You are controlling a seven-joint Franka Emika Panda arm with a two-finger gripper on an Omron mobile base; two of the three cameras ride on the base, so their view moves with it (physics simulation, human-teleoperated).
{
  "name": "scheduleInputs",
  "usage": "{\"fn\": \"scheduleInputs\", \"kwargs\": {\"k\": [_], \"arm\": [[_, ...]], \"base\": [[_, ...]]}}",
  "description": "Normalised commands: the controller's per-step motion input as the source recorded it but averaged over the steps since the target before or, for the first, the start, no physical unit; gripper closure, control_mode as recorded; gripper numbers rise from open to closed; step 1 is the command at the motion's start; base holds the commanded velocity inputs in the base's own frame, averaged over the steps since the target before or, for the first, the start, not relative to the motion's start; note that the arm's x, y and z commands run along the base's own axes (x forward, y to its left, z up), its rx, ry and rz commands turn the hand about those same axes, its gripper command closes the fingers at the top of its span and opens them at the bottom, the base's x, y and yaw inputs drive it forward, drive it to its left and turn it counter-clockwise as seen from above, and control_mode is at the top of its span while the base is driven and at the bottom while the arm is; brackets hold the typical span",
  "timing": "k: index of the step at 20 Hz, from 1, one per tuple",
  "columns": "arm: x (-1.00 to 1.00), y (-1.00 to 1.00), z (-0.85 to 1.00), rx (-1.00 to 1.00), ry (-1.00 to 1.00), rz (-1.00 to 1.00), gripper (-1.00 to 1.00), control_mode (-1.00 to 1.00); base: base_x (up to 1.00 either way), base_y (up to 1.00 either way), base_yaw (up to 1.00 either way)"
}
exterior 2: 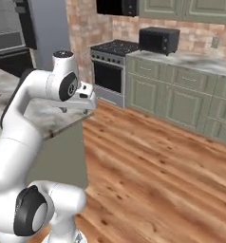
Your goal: Place the garlic in the correct fridge rack based on whether it is a fruit or vegetable. Finally, close the fridge door.
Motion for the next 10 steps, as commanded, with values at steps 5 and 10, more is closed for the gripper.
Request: {"fn": "scheduleInputs", "kwargs": {"k": [5,10], "arm": [[0.0,0.0,0.0,0.0,0.0,0.0,-1.0,1.0],[0.0,0.0,0.0,0.0,0.0,0.0,-1.0,1.0]], "base": [[0.8,-0.57,0.53],[0.48,-0.69,0.51]]}}
